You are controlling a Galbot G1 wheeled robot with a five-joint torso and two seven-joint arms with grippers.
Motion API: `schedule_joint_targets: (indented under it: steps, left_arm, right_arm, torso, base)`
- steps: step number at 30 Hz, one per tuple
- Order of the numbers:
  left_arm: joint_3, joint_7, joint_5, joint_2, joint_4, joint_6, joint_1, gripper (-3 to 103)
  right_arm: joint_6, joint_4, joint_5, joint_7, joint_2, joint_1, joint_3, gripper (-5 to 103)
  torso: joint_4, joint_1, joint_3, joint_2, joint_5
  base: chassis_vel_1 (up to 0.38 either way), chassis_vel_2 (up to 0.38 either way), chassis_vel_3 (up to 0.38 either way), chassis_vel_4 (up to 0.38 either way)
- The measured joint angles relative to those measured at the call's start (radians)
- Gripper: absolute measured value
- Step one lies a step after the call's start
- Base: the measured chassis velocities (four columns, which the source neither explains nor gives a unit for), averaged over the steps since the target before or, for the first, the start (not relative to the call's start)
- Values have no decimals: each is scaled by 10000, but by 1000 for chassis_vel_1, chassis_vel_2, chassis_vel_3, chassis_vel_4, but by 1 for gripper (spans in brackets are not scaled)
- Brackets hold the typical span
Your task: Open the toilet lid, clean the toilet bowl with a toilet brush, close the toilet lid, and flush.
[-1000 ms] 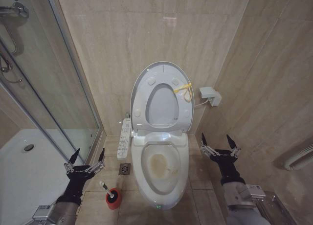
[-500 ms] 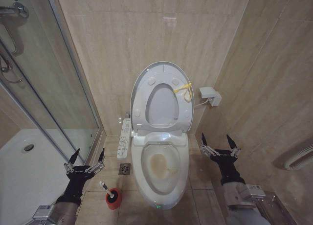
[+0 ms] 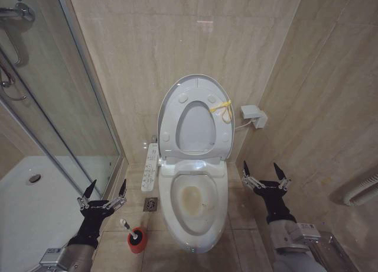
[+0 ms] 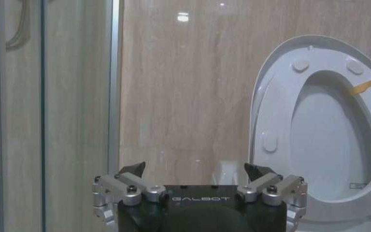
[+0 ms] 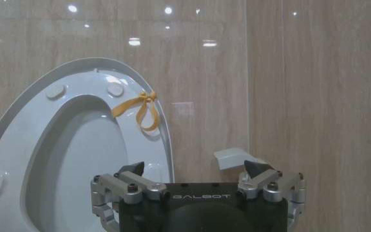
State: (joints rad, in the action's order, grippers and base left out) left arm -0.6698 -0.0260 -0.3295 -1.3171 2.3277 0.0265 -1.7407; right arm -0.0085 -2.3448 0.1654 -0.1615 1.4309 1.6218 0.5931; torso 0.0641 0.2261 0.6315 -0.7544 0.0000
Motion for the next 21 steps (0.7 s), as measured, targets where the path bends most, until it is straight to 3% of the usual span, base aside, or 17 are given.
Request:
schedule_joint_targets:
  steps: [21]
  left_arm:
    - [0, 0, -5, 0, -6, -2, 1, 100]
  right_arm:
    - [0, 0, 0, 0, 0, 0, 0, 100]
  torso:
    - [0, 0, 0, 0, 0]
  base:
    - [0, 0, 0, 0]
